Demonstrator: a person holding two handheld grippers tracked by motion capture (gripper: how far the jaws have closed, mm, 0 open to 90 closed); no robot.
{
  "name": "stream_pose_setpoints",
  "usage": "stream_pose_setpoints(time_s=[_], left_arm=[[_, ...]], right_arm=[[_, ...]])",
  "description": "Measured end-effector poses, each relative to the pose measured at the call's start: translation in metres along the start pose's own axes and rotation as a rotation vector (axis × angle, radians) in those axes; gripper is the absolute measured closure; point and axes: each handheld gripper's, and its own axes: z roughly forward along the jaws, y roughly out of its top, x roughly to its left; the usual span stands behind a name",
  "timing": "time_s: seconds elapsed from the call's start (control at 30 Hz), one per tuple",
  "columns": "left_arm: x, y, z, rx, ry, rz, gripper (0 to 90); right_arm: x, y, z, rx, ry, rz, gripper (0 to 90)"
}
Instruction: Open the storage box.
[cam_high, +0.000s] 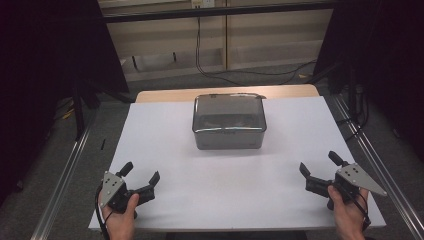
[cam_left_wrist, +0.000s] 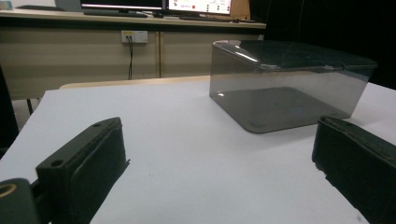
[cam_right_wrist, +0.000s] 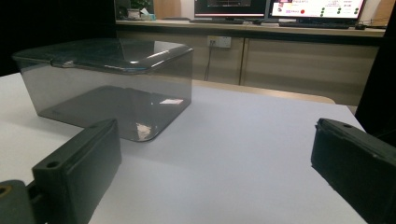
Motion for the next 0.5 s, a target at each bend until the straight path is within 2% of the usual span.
stream_pose_setpoints(time_s=[0.37, 0.5], left_arm=[[-0.0002, -0.0007, 0.0002, 0.009, 0.003, -0.002, 3.0], [-0.0005, -0.0007, 0.0000, 0.011, -0.003, -0.001, 3.0]], right_arm=[[0.0008, -0.0009, 0.0021, 0.007, 0.026, 0.005, 1.1], [0.0059, -0.0008, 0.0039, 0.007, 0.050, -0.005, 1.1]])
